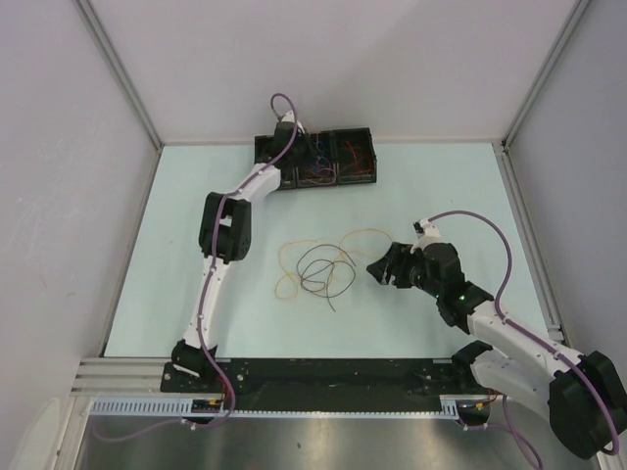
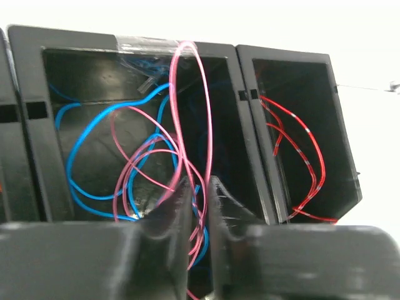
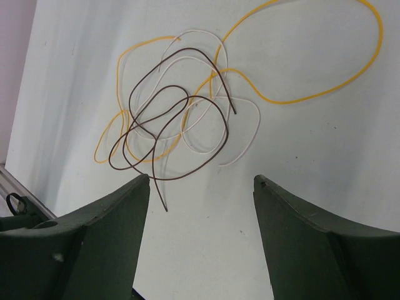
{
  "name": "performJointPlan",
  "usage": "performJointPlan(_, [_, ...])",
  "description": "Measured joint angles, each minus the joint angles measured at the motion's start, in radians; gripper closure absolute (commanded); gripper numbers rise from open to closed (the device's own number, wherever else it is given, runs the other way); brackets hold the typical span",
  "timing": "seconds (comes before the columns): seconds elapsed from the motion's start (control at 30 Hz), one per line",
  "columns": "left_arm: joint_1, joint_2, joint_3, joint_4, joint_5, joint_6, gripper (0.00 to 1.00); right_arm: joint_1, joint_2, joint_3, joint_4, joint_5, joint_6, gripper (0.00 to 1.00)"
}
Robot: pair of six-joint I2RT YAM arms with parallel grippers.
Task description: Untangle the cables
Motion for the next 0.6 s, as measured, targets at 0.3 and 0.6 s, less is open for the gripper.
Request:
performJointPlan(0.3, [0.006,0.002,0.035,-0.045,0.056,-0.034,0.41,-0.002,0.000,0.000,0.001,-0.002,0.000,0.28])
performJointPlan(0.6, [0.009,-0.066,0.028,-0.143,0.051,-0.029,0.29,-0.003,0.000,-0.011,0.005,-0.006,0.000,0.28])
